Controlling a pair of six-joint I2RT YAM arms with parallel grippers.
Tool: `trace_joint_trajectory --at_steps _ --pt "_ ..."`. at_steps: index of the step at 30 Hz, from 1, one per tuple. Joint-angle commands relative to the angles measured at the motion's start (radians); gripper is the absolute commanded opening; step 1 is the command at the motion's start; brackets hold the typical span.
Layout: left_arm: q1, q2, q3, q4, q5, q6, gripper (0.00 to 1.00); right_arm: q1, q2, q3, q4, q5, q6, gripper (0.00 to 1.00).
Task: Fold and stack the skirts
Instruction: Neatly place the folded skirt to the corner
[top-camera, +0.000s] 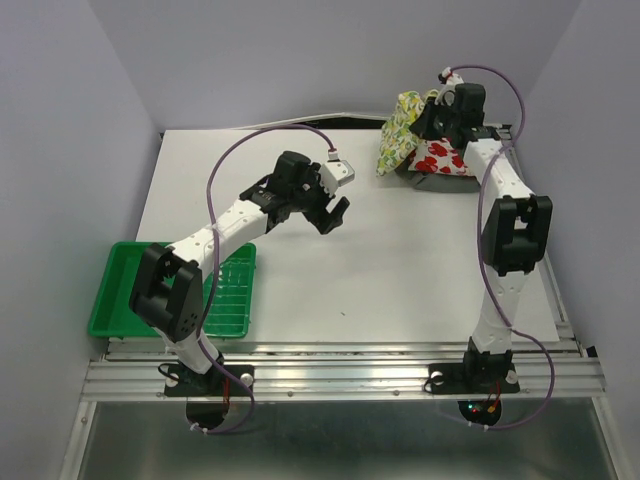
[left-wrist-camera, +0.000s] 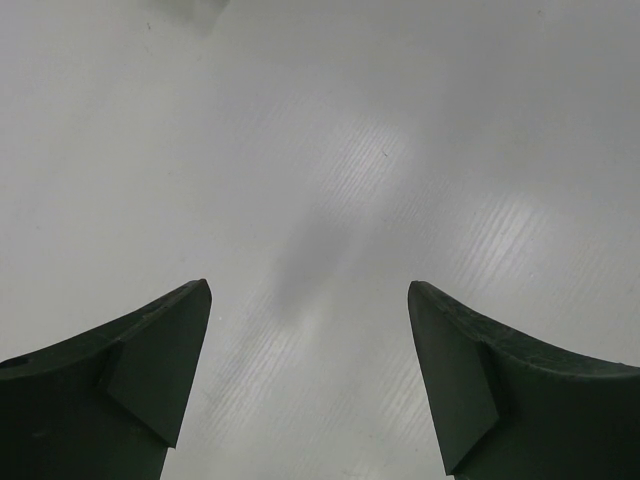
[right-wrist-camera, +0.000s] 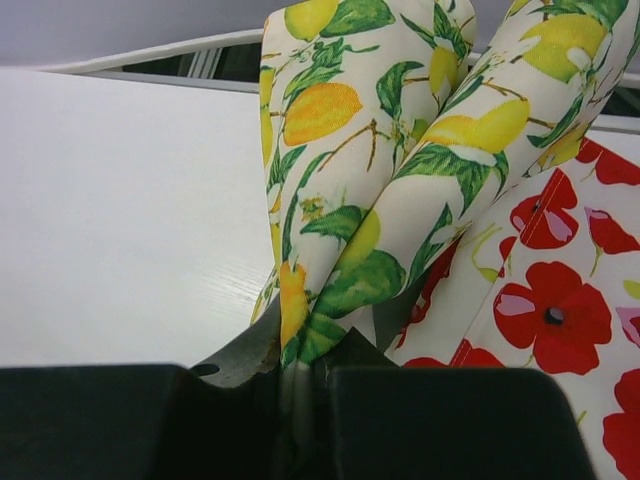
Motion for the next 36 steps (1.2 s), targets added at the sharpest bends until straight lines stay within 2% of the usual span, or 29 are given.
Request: trace_joint_trajectory --at_steps 1,10,23,36 --pt "-0.003 -0.025 0.010 0.014 0.019 -0.001 0.92 -0.019 0.014 0.107 -0.006 -0.056 -0.039 0.01" --pt "-0.005 -0.023 0.019 0.004 0.021 0.005 0.92 -0.062 0.028 0.164 -0.044 -0.095 -0.087 0.01" --pt "-0.005 -0.003 0.042 -0.004 0.038 0.004 0.93 -0.190 0.031 0.222 -0.077 -0.187 -0.095 0.01" --pt "-0.006 0.021 0.082 -0.032 0.038 0.011 0.93 -0.293 0.087 0.119 -0.077 -0.286 -0.061 0.02"
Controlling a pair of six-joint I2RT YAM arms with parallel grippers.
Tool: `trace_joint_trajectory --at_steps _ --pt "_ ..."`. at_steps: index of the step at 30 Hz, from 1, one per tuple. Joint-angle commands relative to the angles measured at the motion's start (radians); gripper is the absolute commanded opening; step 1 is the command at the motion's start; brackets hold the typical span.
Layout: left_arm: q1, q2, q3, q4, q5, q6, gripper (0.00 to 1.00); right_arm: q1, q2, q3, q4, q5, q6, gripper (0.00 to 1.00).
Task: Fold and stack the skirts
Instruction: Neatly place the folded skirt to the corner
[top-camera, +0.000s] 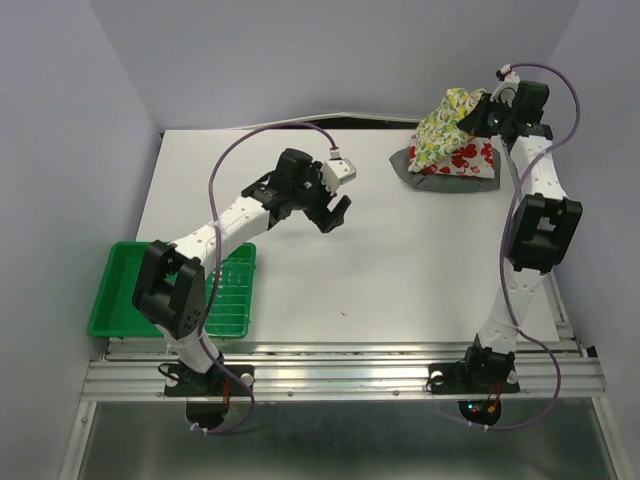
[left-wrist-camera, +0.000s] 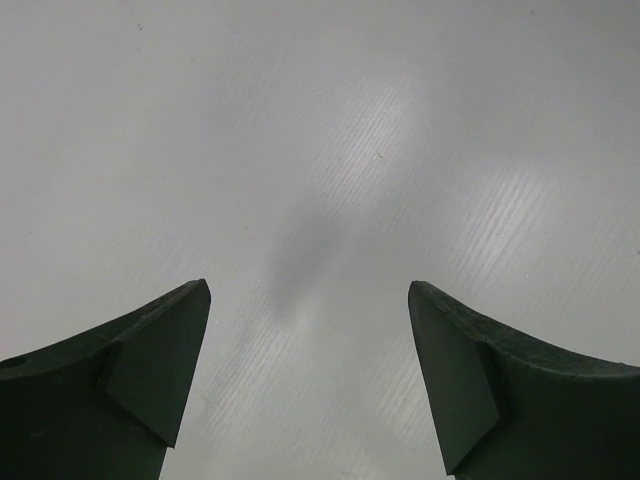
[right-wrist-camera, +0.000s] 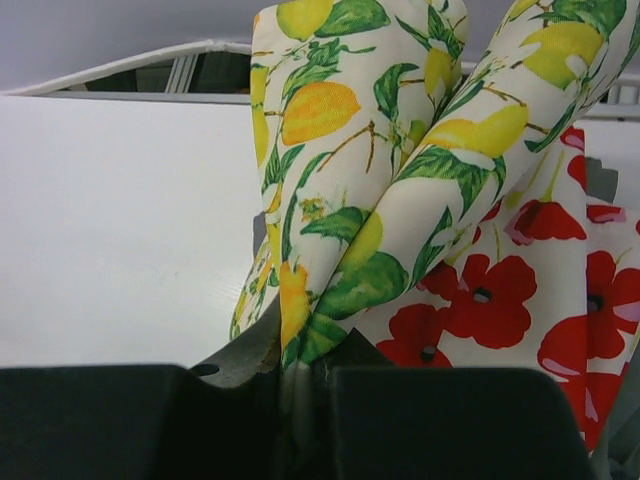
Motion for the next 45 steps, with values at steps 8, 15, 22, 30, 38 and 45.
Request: trace_joint_trajectory --at_steps 8,15,22,30,38,45 --pt "-0.005 -0.002 0.052 -0.012 0.027 0.014 0.93 -0.099 0.128 -0.016 0.024 -0.150 0.079 0.07" --pt "-0.006 0.006 0.061 -0.013 0.028 0.011 0.93 -0.131 0.144 -0.033 0.024 -0.142 0.100 0.21" --pt "-0.006 0.006 0.063 -0.015 0.024 0.010 0.93 -0.160 0.144 -0.013 0.026 -0.110 0.132 0.66" --pt "-0.005 0.007 0.095 -0.028 0.002 -0.004 0.93 -0.160 0.095 -0.044 0.021 0.051 0.136 0.86" --pt "0.027 -0.008 0.097 -0.047 0.000 -0.053 0.99 -0.160 0.039 -0.021 0.000 0.341 0.094 1.00" --pt "0.095 -0.048 0.072 -0.053 0.005 -0.093 0.99 -0.160 -0.004 0.011 -0.056 0.354 0.056 1.00"
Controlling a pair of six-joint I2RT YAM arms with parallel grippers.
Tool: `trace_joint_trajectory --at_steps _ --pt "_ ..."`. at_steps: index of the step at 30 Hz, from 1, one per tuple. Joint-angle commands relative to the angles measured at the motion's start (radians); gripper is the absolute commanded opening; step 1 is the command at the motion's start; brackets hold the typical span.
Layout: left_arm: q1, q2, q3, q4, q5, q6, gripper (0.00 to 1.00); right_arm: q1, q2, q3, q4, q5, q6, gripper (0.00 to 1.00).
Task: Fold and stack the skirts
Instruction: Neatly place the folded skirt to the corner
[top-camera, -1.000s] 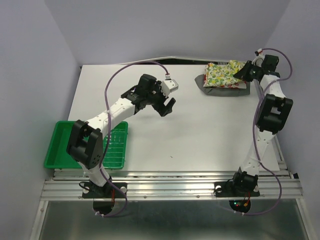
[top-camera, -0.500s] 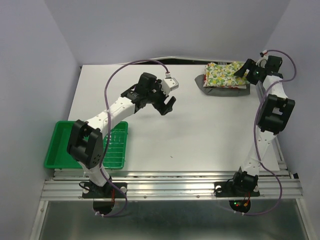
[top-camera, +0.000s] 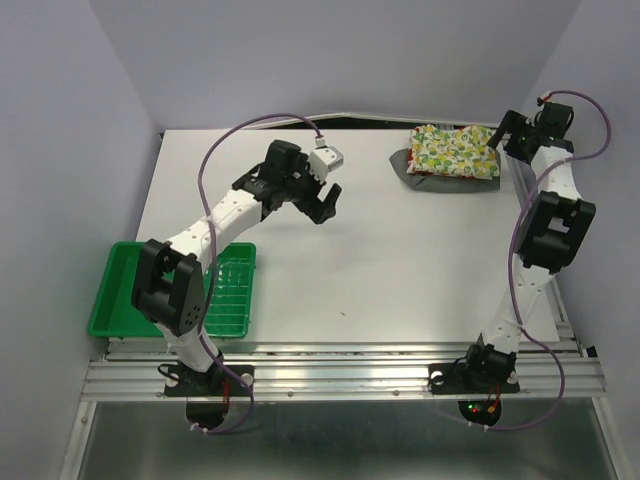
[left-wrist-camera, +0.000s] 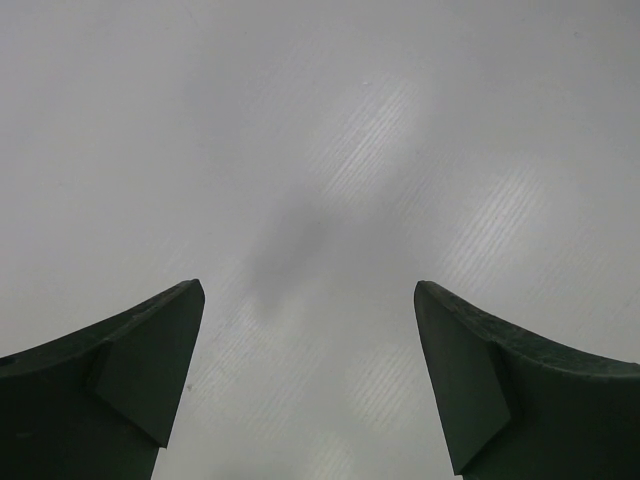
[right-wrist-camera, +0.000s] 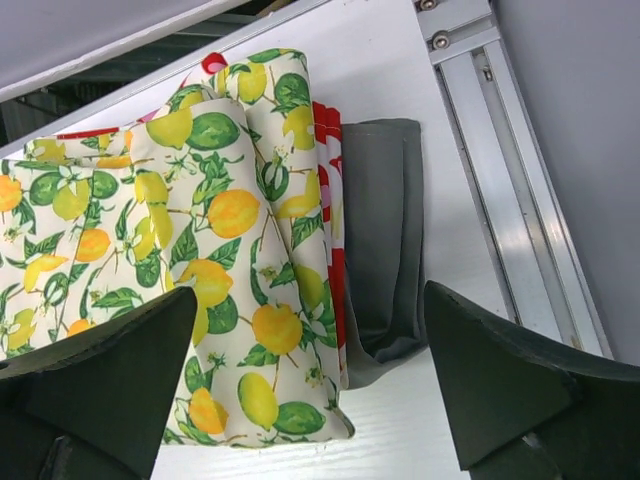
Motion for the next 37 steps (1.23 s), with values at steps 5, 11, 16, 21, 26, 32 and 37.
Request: trace_joint_trajectory --at_steps 5,11,16,21,26,32,37 --pt "0.088 -0.092 0.015 -0.014 -0.012 -0.057 0.99 -0.007 -0.185 0.036 -0.088 -0.046 -0.103 1.00" --pt "0.165 -0.132 0.000 -0.051 -0.041 -0.089 0.99 -0.007 -0.363 -0.046 -0.203 -0.192 -0.238 1.00" --pt "0.213 -0.224 -0.063 -0.054 -0.078 -0.080 0.98 0.033 -0.570 -0.256 -0.325 -0.256 -0.336 1.00" --pt "0.219 -0.300 -0.176 -0.076 -0.144 -0.054 0.99 0.146 -0.763 -0.644 -0.304 -0.216 -0.321 1.00" --pt "0.220 -0.375 -0.317 -0.065 -0.216 -0.014 0.99 0.225 -0.903 -0.867 -0.247 -0.203 -0.334 1.00" --pt "0.219 -0.457 -0.406 -0.056 -0.259 0.006 0.98 0.262 -1.012 -1.022 -0.218 -0.167 -0.368 1.00" --pt "0.219 -0.506 -0.434 -0.044 -0.236 0.019 0.99 0.262 -1.054 -1.053 -0.227 -0.164 -0.371 1.00"
